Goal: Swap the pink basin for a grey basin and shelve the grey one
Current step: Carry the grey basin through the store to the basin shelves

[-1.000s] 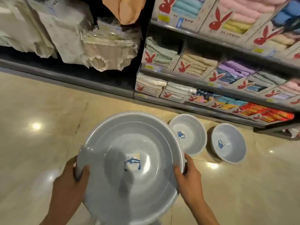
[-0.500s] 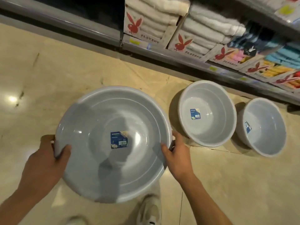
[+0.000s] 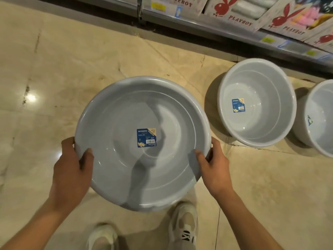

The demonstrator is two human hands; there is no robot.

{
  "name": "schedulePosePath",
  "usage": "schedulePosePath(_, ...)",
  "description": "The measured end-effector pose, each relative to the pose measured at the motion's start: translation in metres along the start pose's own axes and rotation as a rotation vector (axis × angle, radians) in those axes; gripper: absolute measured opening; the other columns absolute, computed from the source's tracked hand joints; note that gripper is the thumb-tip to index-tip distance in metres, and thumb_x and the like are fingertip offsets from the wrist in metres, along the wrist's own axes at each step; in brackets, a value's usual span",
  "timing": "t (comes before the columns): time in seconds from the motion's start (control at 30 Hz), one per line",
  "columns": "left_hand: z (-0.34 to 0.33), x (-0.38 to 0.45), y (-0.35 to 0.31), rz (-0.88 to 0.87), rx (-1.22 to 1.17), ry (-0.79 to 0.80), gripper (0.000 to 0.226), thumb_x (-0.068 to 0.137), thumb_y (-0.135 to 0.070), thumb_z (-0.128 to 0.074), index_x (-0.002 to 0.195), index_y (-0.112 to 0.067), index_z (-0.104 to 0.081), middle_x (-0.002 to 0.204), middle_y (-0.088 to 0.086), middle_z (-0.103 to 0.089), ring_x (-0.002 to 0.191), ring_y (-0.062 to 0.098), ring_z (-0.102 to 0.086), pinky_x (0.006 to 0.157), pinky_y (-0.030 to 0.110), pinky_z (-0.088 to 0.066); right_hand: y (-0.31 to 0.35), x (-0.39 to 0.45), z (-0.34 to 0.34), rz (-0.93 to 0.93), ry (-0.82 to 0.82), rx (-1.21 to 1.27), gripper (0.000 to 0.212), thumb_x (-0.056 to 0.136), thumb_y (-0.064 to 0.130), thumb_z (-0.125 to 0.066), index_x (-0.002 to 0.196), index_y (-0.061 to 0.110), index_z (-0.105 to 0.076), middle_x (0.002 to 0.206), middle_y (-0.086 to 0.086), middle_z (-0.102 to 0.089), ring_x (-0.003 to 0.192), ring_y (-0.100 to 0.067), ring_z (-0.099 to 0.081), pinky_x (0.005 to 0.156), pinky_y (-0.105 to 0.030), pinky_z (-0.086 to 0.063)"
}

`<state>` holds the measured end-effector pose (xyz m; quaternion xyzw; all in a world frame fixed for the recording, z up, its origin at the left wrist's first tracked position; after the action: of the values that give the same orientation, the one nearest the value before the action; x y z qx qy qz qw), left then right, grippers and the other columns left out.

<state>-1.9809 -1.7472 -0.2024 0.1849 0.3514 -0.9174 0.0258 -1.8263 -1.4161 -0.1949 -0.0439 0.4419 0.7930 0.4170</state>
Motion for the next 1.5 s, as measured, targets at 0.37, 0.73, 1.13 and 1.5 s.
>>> schedulePosePath(0.37, -0.002, -0.022, -0.002, 0.107, 0.005, 0.036, 0.026, 0.1, -0.024, -0.053, 0.123, -0.021, -0.041, 0.079, -0.009, -0.061, 0.062, 0.013, -0.061, 0.046, 0.026, -0.04, 0.003, -0.014, 0.015, 0.03, 0.01, -0.068, 0.036, 0.094, 0.027, -0.059, 0.12, 0.049, -0.048, 0.082, 0.021, -0.064, 0.068, -0.007, -0.061, 0.054, -0.029, -0.05)
schedulePosePath(0.73, -0.029, -0.014, 0.026, 0.097, 0.244, 0.094, 0.03, 0.096, -0.023, -0.06, 0.124, -0.014, -0.053, 0.093, -0.001, -0.055, 0.07, 0.024, -0.06, 0.064, 0.035, -0.044, -0.037, -0.007, -0.008, -0.05, 0.016, -0.243, 0.038, 0.09, 0.027, -0.066, 0.127, 0.028, -0.059, 0.095, 0.003, -0.053, 0.077, -0.006, -0.055, 0.064, -0.022, -0.041)
schedulePosePath(1.13, -0.033, -0.004, 0.037, 0.177, 0.161, 0.191, 0.051, 0.094, -0.016, -0.064, 0.141, -0.018, -0.045, 0.077, -0.011, -0.058, 0.066, 0.003, -0.054, 0.056, 0.025, -0.039, -0.051, -0.002, -0.025, -0.199, 0.118, -0.163, 0.051, 0.089, 0.021, -0.068, 0.137, 0.029, -0.054, 0.084, 0.01, -0.064, 0.071, -0.008, -0.065, 0.057, -0.019, -0.046)
schedulePosePath(1.5, -0.001, -0.001, -0.063, 0.007, 0.136, 0.242, 0.048, 0.095, -0.024, -0.065, 0.138, -0.029, -0.043, 0.087, -0.014, -0.062, 0.075, 0.004, -0.06, 0.06, 0.026, -0.042, -0.006, -0.03, 0.07, -0.238, -0.003, 0.081, 0.044, 0.086, 0.017, -0.068, 0.116, 0.045, -0.053, 0.083, 0.009, -0.068, 0.069, 0.002, -0.066, 0.049, -0.011, -0.047)
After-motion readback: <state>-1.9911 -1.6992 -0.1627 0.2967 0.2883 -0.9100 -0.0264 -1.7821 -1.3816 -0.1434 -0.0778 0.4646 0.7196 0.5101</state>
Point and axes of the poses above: each hand's wrist, its own x-axis towards the middle knuckle, its own z-axis out of the back of the hand, y = z × x, the point moved 4 cm from there along x, towards the middle knuckle
